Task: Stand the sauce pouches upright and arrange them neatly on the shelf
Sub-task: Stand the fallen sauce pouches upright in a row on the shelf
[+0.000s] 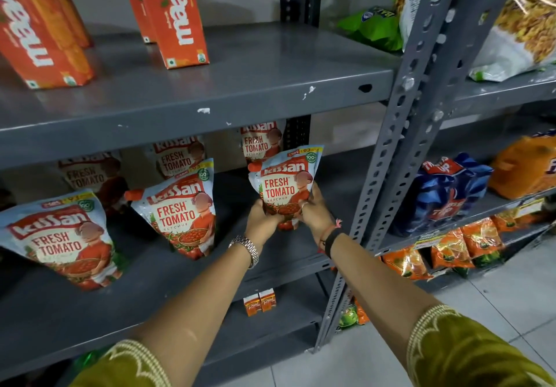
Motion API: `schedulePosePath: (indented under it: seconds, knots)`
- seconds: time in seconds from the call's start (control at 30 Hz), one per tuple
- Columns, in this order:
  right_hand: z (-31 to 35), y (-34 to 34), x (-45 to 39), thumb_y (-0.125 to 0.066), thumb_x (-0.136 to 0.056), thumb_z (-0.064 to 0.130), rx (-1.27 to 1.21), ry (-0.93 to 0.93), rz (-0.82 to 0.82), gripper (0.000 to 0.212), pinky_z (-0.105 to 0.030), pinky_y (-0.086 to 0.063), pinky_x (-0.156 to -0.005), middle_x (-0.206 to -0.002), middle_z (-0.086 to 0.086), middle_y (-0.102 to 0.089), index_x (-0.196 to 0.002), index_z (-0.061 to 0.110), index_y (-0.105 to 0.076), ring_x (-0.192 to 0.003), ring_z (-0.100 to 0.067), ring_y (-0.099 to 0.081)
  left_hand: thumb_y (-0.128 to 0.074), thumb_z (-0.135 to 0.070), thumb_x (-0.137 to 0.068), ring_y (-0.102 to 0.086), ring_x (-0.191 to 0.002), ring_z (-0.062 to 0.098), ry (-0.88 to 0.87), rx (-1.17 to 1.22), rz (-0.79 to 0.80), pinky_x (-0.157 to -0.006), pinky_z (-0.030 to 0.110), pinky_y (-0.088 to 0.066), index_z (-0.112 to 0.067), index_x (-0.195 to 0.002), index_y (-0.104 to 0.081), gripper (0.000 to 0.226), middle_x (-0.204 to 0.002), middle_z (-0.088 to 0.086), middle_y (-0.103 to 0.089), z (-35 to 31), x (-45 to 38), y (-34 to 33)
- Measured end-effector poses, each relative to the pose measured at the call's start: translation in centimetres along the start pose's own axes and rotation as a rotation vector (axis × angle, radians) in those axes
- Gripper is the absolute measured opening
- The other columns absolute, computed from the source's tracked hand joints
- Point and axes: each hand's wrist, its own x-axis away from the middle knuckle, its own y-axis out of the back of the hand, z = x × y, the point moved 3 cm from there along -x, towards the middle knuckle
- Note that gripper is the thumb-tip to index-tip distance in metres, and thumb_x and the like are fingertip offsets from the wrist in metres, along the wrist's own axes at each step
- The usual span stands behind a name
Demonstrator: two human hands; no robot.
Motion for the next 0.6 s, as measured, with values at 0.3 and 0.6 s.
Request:
schedulePosePath:
  seconds: [0.3, 0.6]
  knots:
    - [-0.6, 0.1, 0.8, -0.041, -0.087, 0.005, -0.018, -0.069, 0.014, 0.057, -0.043, -0.045, -0.104, -0.137, -0.003, -0.052, -0.141, 0.022, -0.034, -0.122, -0.02, -0.051, -0.059, 0.003, -0.081, -0.043, -0.132, 0.023, 0.006, 0.104, 0.023, -0.107, 0.034, -0.038, -0.007, -0.142, -0.027, 0.07, -0.146, 0.01, -0.04, 0.8, 1.1, 0.7]
    - [-1.1, -4.5, 5.8, -0.036, -0.086, -0.013, -0.157, -0.126, -0.044, 0.032, -0.04, -0.051, -0.094, -0.105, -0.017, -0.062, -0.091, 0.003, -0.063, -0.102, -0.027, -0.058, -0.052, 0.008, -0.078, -0.057, -0.092, 0.025, 0.04, -0.018, -0.594, -0.085, 0.037, -0.046, 0.004, -0.104, -0.058, 0.026, -0.102, 0.013, -0.059, 6.9, 5.8, 12.0]
